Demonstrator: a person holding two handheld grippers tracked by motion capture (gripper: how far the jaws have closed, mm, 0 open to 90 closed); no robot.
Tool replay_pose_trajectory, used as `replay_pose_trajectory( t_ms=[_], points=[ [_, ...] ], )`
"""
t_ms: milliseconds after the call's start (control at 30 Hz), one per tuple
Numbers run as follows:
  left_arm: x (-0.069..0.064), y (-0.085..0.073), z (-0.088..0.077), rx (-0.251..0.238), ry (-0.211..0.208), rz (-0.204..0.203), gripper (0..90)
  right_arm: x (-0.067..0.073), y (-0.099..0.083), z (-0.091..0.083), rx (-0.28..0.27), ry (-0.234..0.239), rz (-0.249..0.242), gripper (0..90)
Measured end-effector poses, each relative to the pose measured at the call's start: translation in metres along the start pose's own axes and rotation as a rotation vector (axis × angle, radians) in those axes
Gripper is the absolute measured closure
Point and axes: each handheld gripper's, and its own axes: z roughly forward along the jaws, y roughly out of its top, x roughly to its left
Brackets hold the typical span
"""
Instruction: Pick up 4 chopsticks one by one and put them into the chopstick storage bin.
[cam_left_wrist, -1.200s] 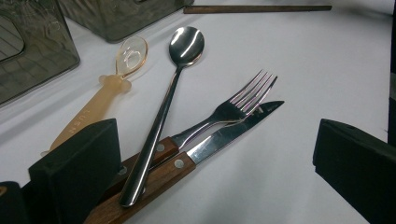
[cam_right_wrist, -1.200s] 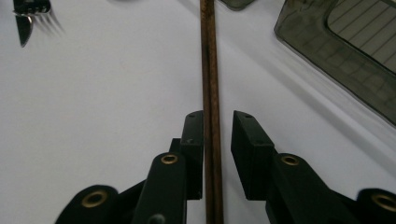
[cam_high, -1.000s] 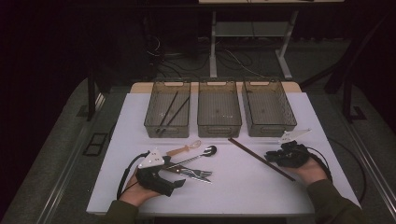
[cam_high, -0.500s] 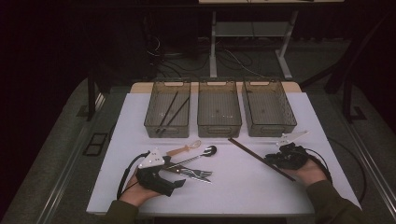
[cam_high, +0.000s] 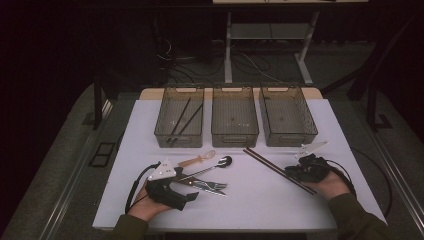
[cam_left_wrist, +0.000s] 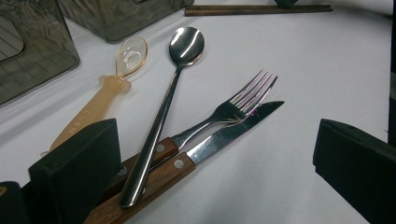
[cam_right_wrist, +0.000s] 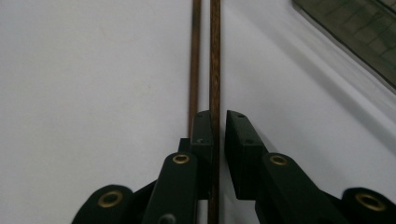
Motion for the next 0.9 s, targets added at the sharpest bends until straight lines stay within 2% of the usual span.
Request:
replay_pose_trajectory(
  t_ms=[167, 500, 900],
  points=[
    [0.0, 0.0, 0.0, 0.0, 0.0, 0.0, 0.0, -0.0003, -0.0016, 0.0005, -0.003, 0.002, 0.007, 80.9],
    [-0.0003, 0.0, 0.0004, 0.003, 0.001, 0.002, 0.0, 0.0021, -0.0032, 0.0011, -0.011, -0.017, -0.015, 82.0],
    [-0.0004, 0.0002, 0.0005, 0.004, -0.001, 0.007, 0.0, 0.0024, -0.0092, 0.0011, -0.056, -0.023, -0.005, 84.7]
  ],
)
